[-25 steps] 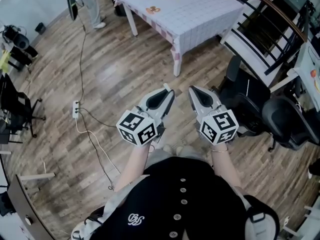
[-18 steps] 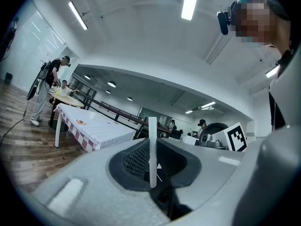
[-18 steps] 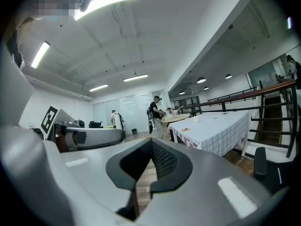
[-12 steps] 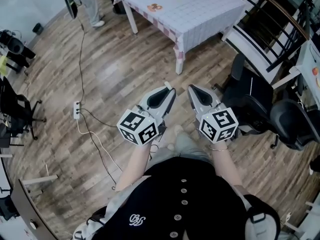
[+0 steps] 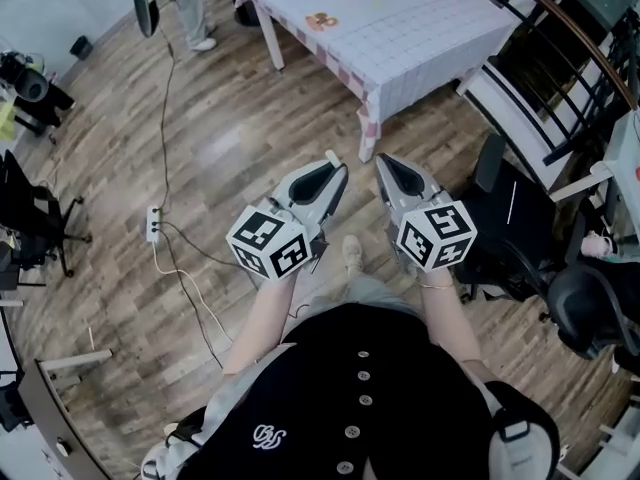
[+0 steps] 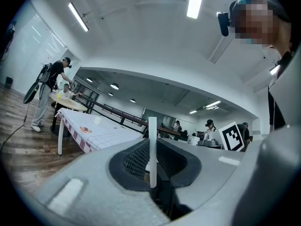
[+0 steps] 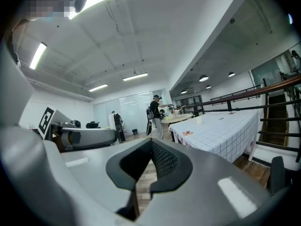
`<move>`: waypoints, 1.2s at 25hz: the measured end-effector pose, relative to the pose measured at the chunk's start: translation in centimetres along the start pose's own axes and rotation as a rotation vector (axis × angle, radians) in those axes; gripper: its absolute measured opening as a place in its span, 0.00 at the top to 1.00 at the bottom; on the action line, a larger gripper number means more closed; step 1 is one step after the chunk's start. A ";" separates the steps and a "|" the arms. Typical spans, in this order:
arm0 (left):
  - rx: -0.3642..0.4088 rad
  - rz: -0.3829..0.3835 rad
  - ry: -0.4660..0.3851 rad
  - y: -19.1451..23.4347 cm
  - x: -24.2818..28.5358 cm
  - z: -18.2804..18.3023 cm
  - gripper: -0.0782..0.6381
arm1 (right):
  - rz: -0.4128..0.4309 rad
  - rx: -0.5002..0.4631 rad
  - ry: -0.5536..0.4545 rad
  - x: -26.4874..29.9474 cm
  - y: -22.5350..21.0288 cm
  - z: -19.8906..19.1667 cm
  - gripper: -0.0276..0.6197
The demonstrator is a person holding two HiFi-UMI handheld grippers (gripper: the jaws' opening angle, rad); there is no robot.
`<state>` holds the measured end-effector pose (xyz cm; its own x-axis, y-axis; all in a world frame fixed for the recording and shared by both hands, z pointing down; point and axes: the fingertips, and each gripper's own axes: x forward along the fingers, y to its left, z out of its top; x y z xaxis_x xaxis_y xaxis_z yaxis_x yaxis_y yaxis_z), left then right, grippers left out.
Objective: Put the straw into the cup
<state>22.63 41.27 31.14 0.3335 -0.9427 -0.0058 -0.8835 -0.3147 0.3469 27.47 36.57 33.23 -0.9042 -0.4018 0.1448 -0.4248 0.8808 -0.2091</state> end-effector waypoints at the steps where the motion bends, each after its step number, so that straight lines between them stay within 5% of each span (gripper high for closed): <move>1: -0.002 0.005 0.001 1.0 0.7 0.4 0.83 | 0.003 0.002 0.003 1.0 -0.7 0.3 0.96; 19: -0.022 0.029 -0.003 12.2 15.0 5.0 0.83 | 0.052 0.035 0.040 14.8 -12.4 4.7 0.96; 30: -0.050 -0.005 0.043 17.7 19.4 4.6 0.83 | -0.014 0.093 0.059 19.6 -16.5 3.5 0.96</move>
<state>11.96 16.95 32.85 0.3529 -0.9351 0.0321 -0.8646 -0.3128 0.3933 16.59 13.30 36.10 -0.8954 -0.3955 0.2046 -0.4417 0.8473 -0.2949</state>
